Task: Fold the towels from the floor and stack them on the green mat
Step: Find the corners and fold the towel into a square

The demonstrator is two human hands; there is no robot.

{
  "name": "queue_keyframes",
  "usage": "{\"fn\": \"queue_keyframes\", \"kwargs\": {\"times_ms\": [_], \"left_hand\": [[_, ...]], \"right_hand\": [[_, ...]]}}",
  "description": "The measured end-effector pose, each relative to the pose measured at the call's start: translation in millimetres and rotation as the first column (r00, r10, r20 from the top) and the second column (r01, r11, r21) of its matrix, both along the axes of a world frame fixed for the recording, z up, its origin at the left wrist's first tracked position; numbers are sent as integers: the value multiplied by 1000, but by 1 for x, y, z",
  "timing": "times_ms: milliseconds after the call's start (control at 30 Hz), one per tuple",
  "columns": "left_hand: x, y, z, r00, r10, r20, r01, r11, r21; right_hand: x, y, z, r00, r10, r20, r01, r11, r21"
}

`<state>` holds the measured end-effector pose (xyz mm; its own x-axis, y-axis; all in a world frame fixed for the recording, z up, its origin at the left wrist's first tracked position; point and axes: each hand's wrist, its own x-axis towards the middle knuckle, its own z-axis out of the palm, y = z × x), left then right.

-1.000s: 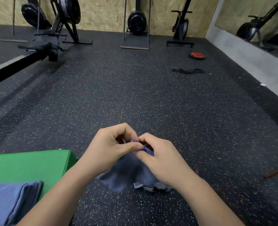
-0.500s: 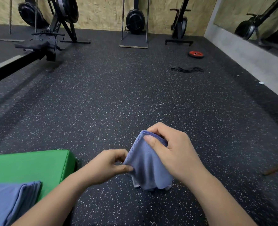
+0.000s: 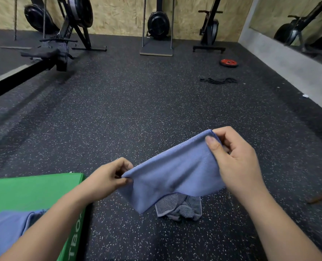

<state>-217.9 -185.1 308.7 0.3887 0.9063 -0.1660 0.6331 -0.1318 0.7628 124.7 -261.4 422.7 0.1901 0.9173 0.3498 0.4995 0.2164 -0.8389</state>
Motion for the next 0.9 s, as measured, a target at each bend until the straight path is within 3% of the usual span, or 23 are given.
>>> {"fn": "queue_keyframes", "kwargs": {"times_ms": [167,233,300,400,533,633,733,900], "left_hand": [[-20,8,10,995,102,-9,-102,993,60],[-22,7,17,972,153,178,-146,988,-49],[-19,6,25,875,257,410,-195,963,-187],[-10,6,37,702,382,601,-245,922,-300],[9,5,50,434,505,746,-318,861,-398],[26,1,60,307,582,753,-368,802,-470],[32,-2,62,317,586,745,-503,771,-392],[48,-13,59,491,516,702,-588,791,-170]], "right_hand": [[10,5,-2,995,-100,-30,100,995,0],[14,8,-4,989,-143,-49,143,990,-7],[15,11,-7,978,-195,-71,195,981,-7],[16,12,-8,958,-274,-90,274,962,-12],[15,12,-8,938,-332,-99,331,943,-24],[13,11,-6,930,-360,-77,359,933,-30],[8,11,-5,921,-385,-55,385,923,-22],[-7,5,-2,927,-369,-69,367,929,-42]]}}
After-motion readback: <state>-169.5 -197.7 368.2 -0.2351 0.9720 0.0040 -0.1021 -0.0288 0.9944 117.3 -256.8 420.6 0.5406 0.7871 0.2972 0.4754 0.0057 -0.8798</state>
